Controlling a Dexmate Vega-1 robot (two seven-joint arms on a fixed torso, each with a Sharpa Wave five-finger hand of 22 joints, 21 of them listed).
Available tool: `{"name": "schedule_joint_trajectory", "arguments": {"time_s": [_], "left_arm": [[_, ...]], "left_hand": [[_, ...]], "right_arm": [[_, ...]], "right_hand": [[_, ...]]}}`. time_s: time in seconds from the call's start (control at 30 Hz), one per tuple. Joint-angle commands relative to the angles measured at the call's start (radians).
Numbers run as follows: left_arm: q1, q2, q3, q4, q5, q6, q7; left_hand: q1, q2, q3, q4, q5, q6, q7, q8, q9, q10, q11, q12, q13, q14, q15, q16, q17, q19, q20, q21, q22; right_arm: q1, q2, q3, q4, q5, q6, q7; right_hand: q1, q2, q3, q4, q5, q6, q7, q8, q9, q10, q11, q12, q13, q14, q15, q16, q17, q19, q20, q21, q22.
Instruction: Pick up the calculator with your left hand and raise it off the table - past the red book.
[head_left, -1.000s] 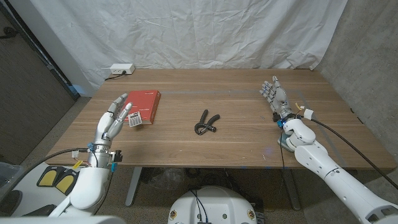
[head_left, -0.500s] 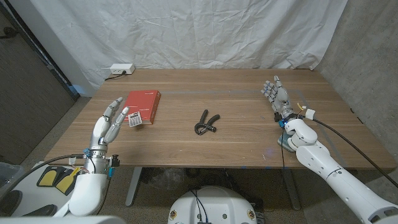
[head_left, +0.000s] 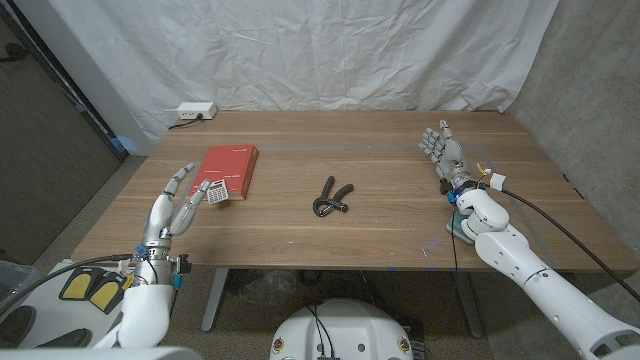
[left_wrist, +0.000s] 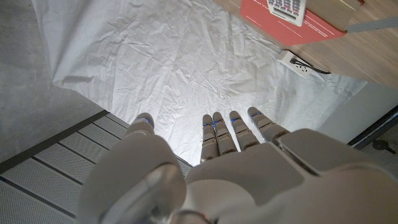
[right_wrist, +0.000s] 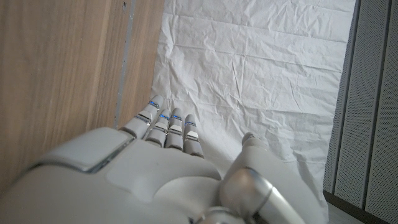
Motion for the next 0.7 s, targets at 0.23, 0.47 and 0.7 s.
{"name": "schedule_joint_trajectory", "arguments": {"time_s": [0.23,0.47,0.7], "left_arm": [[0.006,0.014,0.022,0.001,0.089,0.06,0.13],[0.017,0.013,0.04,-0.031,0.188,0.143,0.205],[0.022,0.026,0.068,-0.05,0.249,0.222,0.263]], "left_hand": [[0.025,0.004,-0.001,-0.013,0.016,0.03,-0.008,0.008,0.005,0.035,-0.01,0.009,0.006,0.038,-0.049,0.006,0.005,0.035,-0.079,0.008,0.003],[0.034,0.003,-0.001,-0.017,0.023,0.045,-0.016,0.01,0.005,0.044,-0.019,0.008,0.006,0.048,-0.053,0.005,0.005,0.047,-0.082,0.01,0.003],[0.046,0.0,-0.002,-0.025,0.031,0.056,-0.027,0.01,0.006,0.061,-0.028,0.009,0.006,0.061,-0.064,0.005,0.005,0.055,-0.084,0.009,0.003]], "right_arm": [[-0.001,0.011,-0.002,0.005,0.0,0.009,-0.003],[-0.003,0.0,0.004,-0.002,0.004,0.0,0.0],[0.002,-0.006,0.006,0.001,0.008,-0.006,0.01]], "right_hand": [[0.001,0.006,-0.001,-0.005,-0.001,0.009,0.001,-0.001,0.005,0.011,0.004,-0.001,0.004,0.01,0.0,-0.002,0.004,0.01,-0.002,-0.007,0.002],[0.001,0.007,-0.001,-0.005,-0.002,0.01,0.001,-0.001,0.005,0.011,0.005,-0.002,0.004,0.008,0.0,-0.003,0.004,0.01,-0.002,-0.009,0.002],[0.001,0.007,-0.001,-0.006,-0.003,0.011,0.001,-0.001,0.006,0.011,0.004,-0.002,0.004,0.01,-0.001,-0.002,0.004,0.01,-0.002,-0.01,0.002]]}}
